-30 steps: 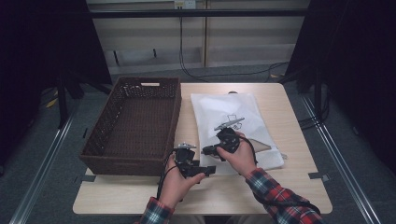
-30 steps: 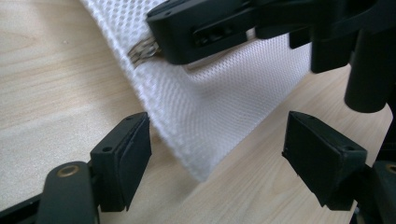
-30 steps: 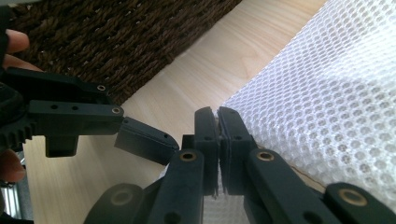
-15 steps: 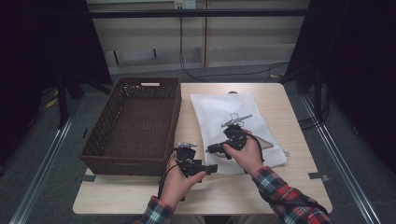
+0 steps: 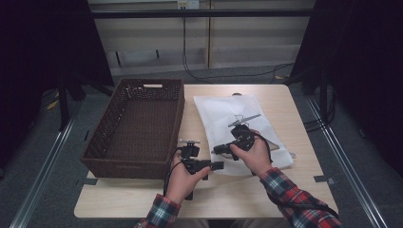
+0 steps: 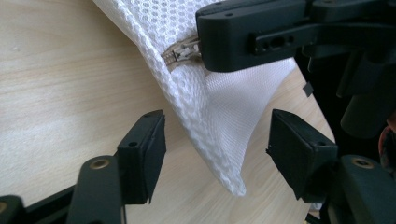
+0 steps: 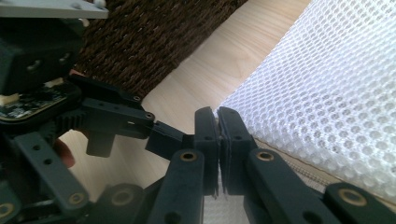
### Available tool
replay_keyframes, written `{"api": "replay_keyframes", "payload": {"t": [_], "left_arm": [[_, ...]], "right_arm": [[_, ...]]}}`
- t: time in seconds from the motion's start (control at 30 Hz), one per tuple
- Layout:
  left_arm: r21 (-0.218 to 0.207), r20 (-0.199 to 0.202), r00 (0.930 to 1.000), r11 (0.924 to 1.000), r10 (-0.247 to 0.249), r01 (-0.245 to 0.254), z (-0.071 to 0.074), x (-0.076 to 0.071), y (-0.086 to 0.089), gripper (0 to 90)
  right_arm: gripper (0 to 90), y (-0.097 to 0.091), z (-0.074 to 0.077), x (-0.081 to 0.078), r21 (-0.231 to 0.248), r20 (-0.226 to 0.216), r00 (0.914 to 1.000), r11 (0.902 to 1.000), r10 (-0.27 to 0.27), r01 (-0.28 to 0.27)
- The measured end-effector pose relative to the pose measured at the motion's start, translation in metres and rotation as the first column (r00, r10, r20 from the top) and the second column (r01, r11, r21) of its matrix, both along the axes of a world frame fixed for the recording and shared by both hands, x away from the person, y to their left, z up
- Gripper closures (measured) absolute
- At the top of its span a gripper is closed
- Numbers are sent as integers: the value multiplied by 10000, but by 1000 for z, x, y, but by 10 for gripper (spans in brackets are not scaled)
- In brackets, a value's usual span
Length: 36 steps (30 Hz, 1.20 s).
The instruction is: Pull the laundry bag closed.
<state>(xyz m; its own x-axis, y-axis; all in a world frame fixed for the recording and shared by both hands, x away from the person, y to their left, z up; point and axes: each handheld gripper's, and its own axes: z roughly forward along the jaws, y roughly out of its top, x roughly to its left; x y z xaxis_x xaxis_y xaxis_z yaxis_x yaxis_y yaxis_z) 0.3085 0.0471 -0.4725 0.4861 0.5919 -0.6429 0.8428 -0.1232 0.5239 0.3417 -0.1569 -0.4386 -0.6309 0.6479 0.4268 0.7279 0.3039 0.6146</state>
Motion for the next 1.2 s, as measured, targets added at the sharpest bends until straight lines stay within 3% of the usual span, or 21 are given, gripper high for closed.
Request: {"api": "replay_keyframes", "payload": {"t": [0.73,1.03,1.1,1.2], "left_arm": [[-520,-535,9986,9986,-13,-15,-1,11,-7,528],[-325,-423,9991,9995,19,-33,-2,13,-5,659],[-495,-659,9977,9986,165,-198,-1,13,-6,681],[-322,-666,9977,9994,90,-112,1,13,-6,726]], "right_arm": [[876,-3,8,2,226,-37,9999,9996,-150,151],[876,-4,8,2,297,-50,9999,9994,-149,150],[876,-4,9,2,279,-63,9999,9995,-155,156],[876,-4,9,2,311,-46,9998,9993,-185,186]]}}
